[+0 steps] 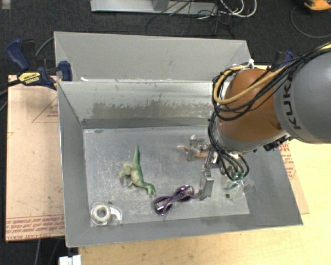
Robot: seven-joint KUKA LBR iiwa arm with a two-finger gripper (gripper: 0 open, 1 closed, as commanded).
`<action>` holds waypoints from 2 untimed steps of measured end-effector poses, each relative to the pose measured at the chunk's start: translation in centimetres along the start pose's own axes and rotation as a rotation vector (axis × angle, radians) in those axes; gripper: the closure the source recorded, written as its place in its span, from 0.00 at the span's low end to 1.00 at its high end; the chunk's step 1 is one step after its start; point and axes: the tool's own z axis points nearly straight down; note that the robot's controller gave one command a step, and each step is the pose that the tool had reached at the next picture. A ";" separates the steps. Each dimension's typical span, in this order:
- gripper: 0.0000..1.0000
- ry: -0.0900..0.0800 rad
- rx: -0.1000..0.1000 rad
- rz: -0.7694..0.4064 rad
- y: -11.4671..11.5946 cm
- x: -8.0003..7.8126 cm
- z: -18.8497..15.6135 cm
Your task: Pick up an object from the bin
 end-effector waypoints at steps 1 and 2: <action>0.00 -0.007 0.000 0.000 0.0 -0.2 -0.4; 0.00 -0.001 -0.001 -0.113 0.7 2.8 6.2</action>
Offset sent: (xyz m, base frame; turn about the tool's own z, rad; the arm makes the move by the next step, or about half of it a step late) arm -0.0302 0.0076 -0.0640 -0.1207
